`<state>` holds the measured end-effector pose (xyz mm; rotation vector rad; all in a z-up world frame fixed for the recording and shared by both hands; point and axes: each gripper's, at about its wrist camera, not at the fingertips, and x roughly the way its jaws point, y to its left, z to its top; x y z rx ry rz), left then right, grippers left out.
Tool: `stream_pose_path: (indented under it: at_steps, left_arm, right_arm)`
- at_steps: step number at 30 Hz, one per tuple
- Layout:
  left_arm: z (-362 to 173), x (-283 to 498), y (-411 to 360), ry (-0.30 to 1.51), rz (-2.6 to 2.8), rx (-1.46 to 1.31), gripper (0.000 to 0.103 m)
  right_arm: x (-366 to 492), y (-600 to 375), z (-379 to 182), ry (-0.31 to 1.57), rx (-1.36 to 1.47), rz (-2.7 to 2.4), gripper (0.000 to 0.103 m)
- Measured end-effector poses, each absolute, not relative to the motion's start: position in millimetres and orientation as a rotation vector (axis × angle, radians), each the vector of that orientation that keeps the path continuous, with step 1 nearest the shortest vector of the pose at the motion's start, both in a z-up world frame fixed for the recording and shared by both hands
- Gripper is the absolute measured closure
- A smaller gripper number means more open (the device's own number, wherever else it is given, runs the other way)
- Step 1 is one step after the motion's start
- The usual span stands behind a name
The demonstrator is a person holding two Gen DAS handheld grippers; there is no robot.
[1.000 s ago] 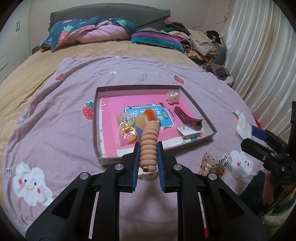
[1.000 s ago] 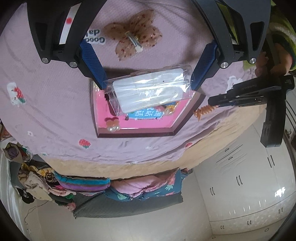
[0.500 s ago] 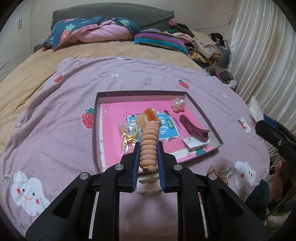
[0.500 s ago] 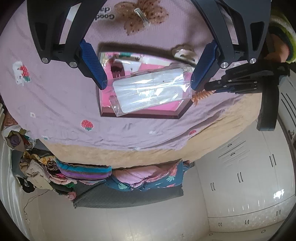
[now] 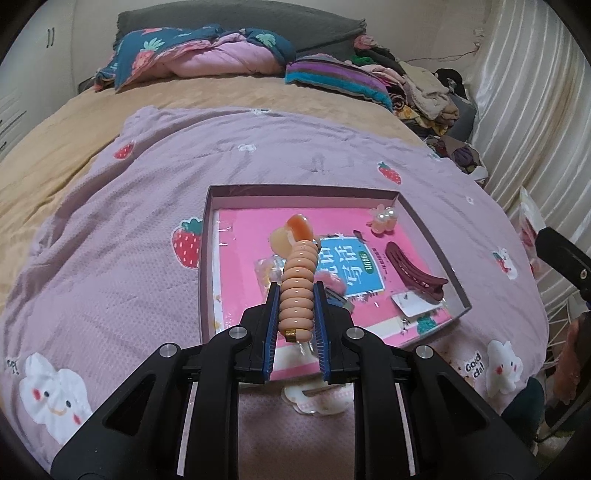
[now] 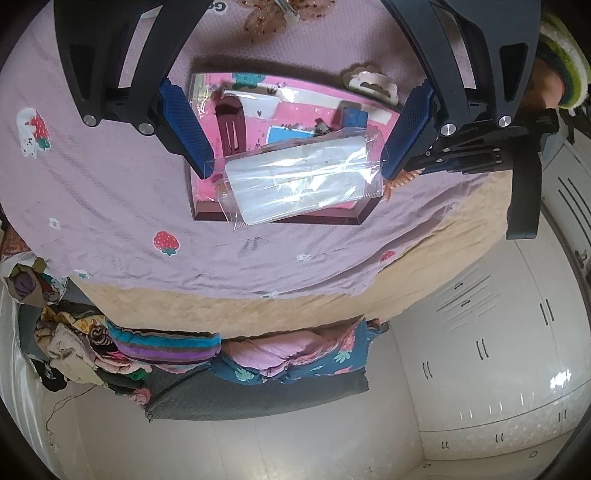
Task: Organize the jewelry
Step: 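Carry both items into the grey box and open both tools to release them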
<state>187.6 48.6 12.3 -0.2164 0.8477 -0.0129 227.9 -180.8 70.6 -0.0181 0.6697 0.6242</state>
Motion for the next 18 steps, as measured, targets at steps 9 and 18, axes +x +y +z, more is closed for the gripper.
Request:
stream_pose_path:
  at_steps: [9, 18]
  left_arm:
    - [-2, 197, 51, 0.874, -0.016, -0.220, 0.092]
    - [-17, 206, 55, 0.900, -0.014, -0.222, 0.092]
  right_arm:
    - [246, -170, 58, 0.701, -0.032, 0.619, 0.013]
    - [264, -154, 28, 0.777, -0.061, 0.618, 0.013]
